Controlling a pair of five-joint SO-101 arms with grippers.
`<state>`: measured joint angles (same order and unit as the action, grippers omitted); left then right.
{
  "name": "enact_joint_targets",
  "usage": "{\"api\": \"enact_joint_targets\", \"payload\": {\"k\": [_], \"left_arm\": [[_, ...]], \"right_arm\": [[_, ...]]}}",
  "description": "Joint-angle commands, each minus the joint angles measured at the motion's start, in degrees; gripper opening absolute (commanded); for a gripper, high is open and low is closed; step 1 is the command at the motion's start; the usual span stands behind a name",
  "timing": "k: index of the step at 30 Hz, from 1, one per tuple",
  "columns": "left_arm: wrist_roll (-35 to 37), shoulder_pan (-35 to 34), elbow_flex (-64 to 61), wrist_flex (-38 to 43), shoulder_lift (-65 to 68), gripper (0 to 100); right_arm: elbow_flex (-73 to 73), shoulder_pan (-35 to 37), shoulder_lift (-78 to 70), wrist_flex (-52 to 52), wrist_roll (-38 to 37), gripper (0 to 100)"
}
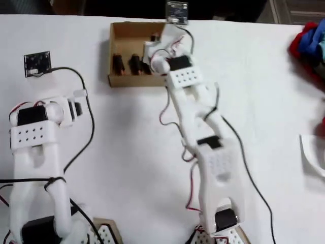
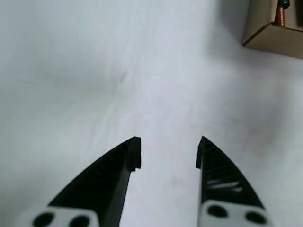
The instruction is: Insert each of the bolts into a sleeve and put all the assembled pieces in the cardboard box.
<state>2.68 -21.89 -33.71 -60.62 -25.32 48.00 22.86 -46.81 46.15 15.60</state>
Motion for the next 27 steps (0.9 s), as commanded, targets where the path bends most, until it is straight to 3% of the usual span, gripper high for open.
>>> {"api": "enact_joint_targets", "payload": {"k": [1, 6, 15, 27], "left_arm": [[-0.4, -0.9, 0.2, 0.9, -1.8, 21], [-0.4, -0.9, -3.7, 3.6, -1.8, 21], [-0.4, -0.9, -10.9, 10.7, -2.1, 21], [-0.4, -0.9, -11.1, 10.6, -2.1, 21]], "right_arm": [[31.6, 1.5, -13.8, 2.0, -0.2, 1.9], [42.5, 2.5, -26.8, -1.5, -0.3, 1.9], [36.4, 4.9, -28.9, -7.7, -3.9, 1.9], [33.3, 6.0, -29.4, -12.3, -3.8, 1.9]]}}
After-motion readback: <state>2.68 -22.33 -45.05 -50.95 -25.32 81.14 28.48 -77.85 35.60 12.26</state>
